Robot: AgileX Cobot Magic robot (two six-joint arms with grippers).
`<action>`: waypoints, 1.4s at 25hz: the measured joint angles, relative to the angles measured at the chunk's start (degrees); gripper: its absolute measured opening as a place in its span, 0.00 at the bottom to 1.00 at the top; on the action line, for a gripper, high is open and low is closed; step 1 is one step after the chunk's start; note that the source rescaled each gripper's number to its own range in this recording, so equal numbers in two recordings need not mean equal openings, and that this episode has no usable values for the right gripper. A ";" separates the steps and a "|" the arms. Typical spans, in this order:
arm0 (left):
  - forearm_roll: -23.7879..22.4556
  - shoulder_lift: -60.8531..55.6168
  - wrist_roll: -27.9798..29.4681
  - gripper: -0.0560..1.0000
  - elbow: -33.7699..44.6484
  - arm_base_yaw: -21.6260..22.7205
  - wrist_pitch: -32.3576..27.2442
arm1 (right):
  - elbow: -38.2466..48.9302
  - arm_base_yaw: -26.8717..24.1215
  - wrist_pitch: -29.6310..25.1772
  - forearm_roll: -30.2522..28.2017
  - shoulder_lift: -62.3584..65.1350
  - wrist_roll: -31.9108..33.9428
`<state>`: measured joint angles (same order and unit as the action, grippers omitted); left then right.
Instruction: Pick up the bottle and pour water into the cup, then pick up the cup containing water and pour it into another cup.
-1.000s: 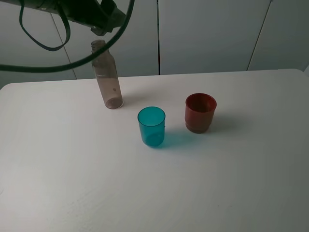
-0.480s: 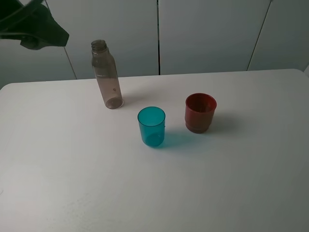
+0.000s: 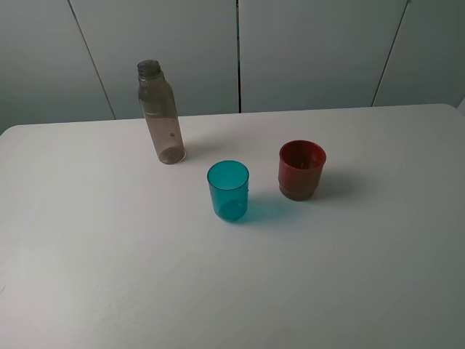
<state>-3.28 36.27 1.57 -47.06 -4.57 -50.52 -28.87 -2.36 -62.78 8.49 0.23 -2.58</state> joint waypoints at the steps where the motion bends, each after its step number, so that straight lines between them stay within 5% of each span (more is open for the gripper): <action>1: 1.36 -2.68 -0.99 0.97 1.08 2.53 -0.86 | 0.00 0.00 0.00 0.00 0.00 0.00; 10: 8.42 -21.51 -5.83 0.97 6.32 15.00 -12.36 | 0.00 0.00 0.00 0.00 0.00 0.00; 19: 10.78 -35.69 -7.36 0.97 15.45 15.26 -11.65 | 0.00 0.00 0.00 0.00 0.00 0.00; 35: 7.40 -36.27 -2.64 0.97 17.74 13.02 -11.65 | 0.00 0.00 0.00 0.00 0.00 0.00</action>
<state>4.12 0.00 -1.07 -29.32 8.45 -62.17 -28.87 -2.36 -62.78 8.49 0.23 -2.58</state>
